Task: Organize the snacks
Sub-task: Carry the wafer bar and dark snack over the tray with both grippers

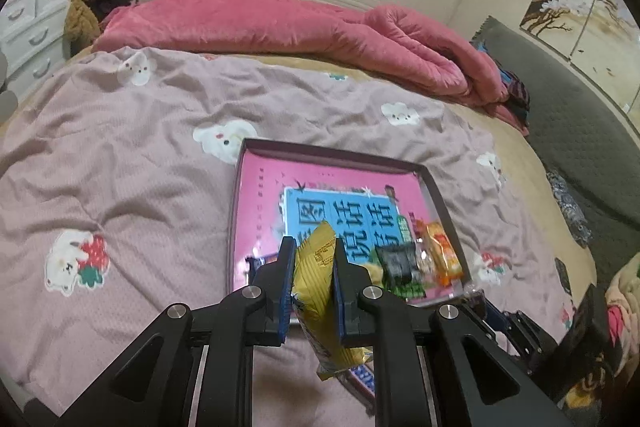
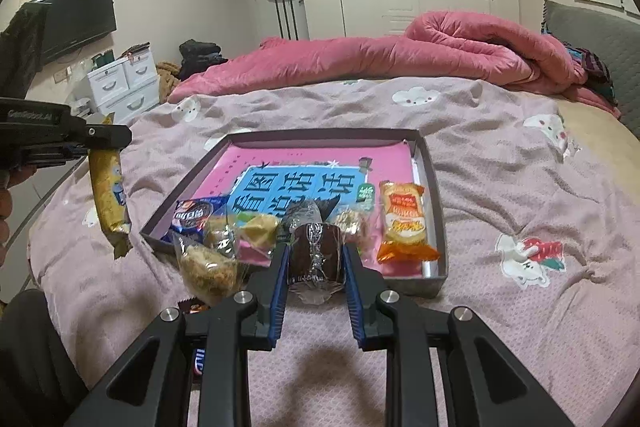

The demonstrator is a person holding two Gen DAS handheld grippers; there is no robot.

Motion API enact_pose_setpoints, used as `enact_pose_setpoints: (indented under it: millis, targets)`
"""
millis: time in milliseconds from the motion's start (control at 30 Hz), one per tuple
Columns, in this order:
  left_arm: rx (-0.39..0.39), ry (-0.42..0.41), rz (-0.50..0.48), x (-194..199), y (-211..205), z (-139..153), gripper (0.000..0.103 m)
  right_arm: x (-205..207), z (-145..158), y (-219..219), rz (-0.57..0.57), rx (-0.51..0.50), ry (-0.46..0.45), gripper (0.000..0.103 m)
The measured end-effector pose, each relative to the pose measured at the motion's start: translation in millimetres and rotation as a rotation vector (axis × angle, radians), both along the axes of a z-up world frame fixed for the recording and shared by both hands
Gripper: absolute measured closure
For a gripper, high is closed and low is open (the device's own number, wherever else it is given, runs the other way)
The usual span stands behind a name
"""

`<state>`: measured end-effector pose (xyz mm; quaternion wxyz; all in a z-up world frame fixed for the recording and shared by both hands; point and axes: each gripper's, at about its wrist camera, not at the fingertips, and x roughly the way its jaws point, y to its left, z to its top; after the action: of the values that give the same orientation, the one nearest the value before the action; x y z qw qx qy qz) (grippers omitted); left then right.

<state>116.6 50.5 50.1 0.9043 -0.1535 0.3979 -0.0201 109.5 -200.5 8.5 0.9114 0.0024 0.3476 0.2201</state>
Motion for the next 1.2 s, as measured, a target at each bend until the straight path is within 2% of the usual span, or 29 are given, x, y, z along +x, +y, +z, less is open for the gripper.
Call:
enact_pose_setpoints:
  millis: [300, 500, 833, 1200]
  targets:
    - [0.022, 0.000, 0.031, 22.2, 4.5, -3.1, 0.086, 12.3, 6.4, -6.9, -0.040, -0.011, -0.025, 0.077]
    - [0.029, 0.004, 0.047, 32.4, 7.7, -15.5, 0.086, 23.9, 4.3, -14.7, -0.072, -0.013, -0.015, 0.077]
    - [0.027, 0.032, 0.078, 42.8, 9.4, -41.6, 0.086, 37.2, -13.9, -13.9, -0.078, -0.019, 0.042, 0.077]
    - [0.051, 0.039, 0.087, 53.6, 5.9, -53.6, 0.086, 46.6, -31.3, -4.9, -0.064, -0.033, 0.078, 0.077]
